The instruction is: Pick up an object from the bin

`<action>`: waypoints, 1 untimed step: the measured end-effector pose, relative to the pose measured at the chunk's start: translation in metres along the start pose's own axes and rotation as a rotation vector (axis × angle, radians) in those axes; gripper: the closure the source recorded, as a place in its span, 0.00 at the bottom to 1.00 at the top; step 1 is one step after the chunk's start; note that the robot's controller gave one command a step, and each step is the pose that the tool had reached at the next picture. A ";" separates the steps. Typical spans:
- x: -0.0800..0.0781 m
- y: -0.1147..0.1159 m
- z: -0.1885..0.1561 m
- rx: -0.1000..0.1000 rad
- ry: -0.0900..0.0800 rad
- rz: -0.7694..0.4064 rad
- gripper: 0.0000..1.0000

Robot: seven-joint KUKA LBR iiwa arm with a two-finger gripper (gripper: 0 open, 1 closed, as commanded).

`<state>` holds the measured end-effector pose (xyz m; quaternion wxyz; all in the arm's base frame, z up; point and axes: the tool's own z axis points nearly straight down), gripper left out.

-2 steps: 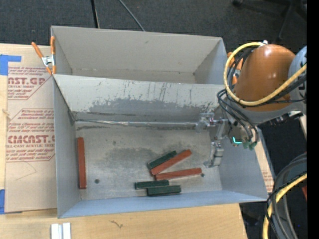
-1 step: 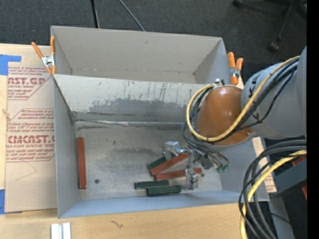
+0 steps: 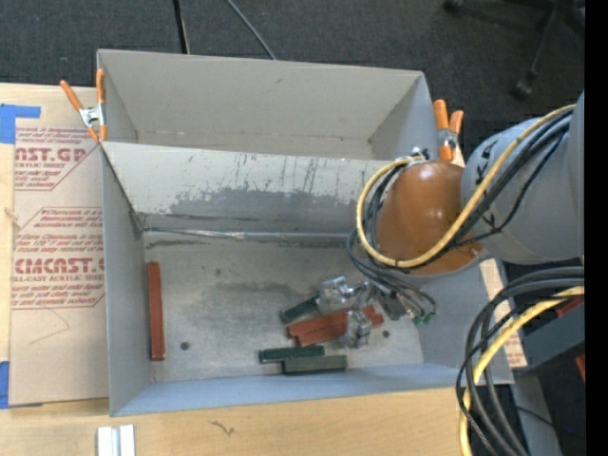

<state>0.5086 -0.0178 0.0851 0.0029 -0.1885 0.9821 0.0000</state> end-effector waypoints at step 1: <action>0.009 -0.001 -0.200 0.002 -0.003 0.016 1.00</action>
Offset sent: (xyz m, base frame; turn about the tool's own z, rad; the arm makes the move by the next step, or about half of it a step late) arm -0.0104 -0.0053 0.1963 0.0151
